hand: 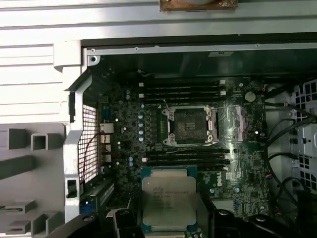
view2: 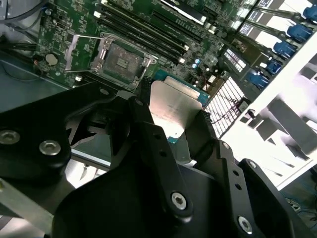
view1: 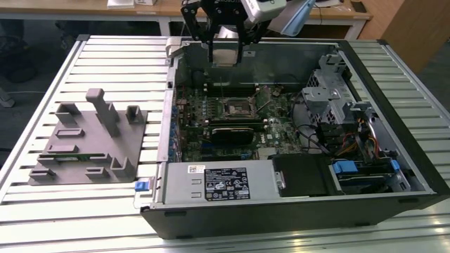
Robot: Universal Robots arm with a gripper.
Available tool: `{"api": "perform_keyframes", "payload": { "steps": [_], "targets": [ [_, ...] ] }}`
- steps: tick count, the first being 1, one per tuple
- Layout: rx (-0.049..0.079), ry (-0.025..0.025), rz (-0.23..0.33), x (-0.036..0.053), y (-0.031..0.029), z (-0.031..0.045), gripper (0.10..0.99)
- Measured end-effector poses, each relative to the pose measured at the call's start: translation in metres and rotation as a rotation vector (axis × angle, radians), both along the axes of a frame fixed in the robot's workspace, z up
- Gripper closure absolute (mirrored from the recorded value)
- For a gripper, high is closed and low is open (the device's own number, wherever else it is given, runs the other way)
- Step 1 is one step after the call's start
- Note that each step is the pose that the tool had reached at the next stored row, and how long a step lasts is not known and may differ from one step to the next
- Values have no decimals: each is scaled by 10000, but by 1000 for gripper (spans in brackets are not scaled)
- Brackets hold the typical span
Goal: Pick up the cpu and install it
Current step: 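Pick up the cpu and move it towards the insertion slot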
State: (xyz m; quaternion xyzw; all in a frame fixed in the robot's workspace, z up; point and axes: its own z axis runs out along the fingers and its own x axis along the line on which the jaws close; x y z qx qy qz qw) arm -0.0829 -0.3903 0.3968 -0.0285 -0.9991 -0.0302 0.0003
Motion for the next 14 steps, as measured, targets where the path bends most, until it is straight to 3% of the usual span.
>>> {"api": "perform_keyframes", "payload": {
  "steps": [6,14],
  "targets": [
    [0,-10,-1,104,14,-6,553],
    [0,-53,0,223,83,-16,553]
  ]
}}
